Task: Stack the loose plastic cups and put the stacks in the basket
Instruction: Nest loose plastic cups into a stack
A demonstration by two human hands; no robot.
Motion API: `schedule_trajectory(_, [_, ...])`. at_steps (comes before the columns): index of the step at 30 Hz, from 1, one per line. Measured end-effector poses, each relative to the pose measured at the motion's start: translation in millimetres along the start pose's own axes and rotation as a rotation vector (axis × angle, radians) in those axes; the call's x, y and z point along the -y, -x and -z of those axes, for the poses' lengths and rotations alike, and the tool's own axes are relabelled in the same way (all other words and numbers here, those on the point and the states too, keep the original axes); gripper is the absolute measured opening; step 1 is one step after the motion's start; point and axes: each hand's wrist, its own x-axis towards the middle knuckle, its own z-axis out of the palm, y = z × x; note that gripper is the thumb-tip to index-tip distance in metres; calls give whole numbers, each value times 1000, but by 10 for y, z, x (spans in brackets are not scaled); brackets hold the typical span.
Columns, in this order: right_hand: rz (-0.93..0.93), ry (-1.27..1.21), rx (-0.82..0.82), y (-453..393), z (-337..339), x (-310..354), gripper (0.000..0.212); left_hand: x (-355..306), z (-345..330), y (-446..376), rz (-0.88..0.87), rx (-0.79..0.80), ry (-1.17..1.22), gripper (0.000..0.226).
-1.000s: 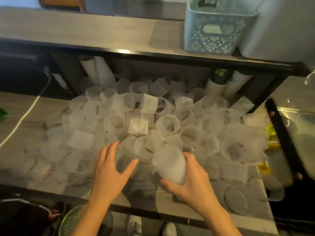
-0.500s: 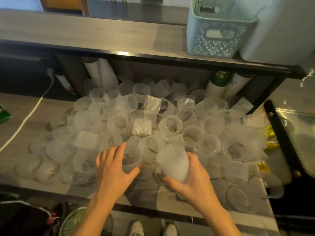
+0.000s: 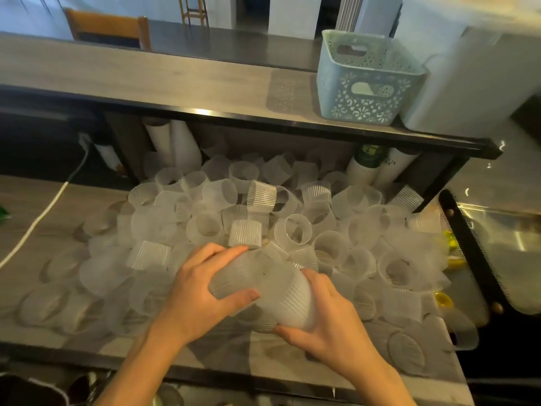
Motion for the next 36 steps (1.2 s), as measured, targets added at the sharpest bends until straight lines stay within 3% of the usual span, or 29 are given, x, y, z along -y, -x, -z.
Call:
schedule_trajectory(7, [66, 90, 43, 27, -36, 71, 89, -152, 6, -93, 12, 252, 181, 58])
schedule_trajectory(22, [31, 101, 77, 124, -40, -82, 93, -335, -54, -346, 36, 620, -99, 72])
schedule_trajectory(30, [38, 101, 91, 156, -69, -64, 94, -515, -217, -307, 29, 655, -180, 80])
schedule_trajectory(33, [19, 26, 85, 175, -109, -68, 91, -587, -494, -168, 62, 563, 127, 82])
schedule_trajectory(36, [-26, 3, 116, 238, -125, -156, 90, -500, -704, -34, 193, 317, 482, 83])
